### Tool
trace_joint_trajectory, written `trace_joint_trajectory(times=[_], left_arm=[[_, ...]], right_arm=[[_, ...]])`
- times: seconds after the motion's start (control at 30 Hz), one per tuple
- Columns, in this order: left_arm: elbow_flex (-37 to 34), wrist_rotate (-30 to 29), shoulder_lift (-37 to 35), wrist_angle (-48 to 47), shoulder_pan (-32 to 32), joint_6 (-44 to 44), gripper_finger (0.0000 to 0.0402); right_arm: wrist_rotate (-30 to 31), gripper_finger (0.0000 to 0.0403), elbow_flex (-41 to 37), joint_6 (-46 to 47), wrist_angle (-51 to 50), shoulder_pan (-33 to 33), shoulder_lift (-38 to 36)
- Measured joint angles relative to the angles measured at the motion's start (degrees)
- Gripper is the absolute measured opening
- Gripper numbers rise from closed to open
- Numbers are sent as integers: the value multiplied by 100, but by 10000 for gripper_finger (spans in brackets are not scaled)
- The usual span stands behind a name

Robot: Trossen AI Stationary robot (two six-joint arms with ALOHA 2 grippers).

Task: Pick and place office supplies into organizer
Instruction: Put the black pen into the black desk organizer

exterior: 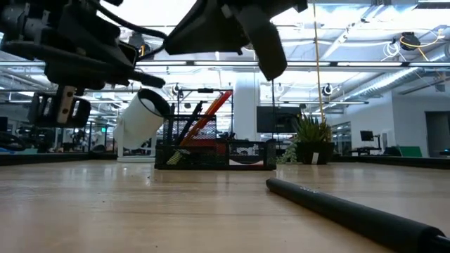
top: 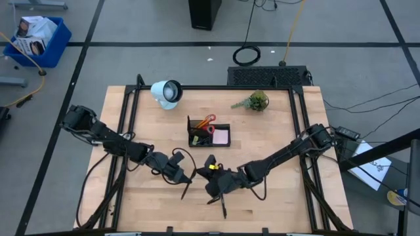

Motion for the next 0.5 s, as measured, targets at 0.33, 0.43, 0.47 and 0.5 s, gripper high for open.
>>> trace_joint_trajectory(times=[0.33,0.43,0.47,0.5], left_arm=[[-1,-354,-1,13,-32,1765,37],[-1,-630,0,12,-115,2155,35],[-1,-742,-2,14,-137,2377,29],[1,-857,-1,16,-163,2589,22]], right_arm=[[259,29,-4,1713,90,536,-363],[-57,22,-4,2712,-14,648,-622],[-159,20,-4,3077,-44,689,-706],[-318,18,-4,3423,-32,712,-778]])
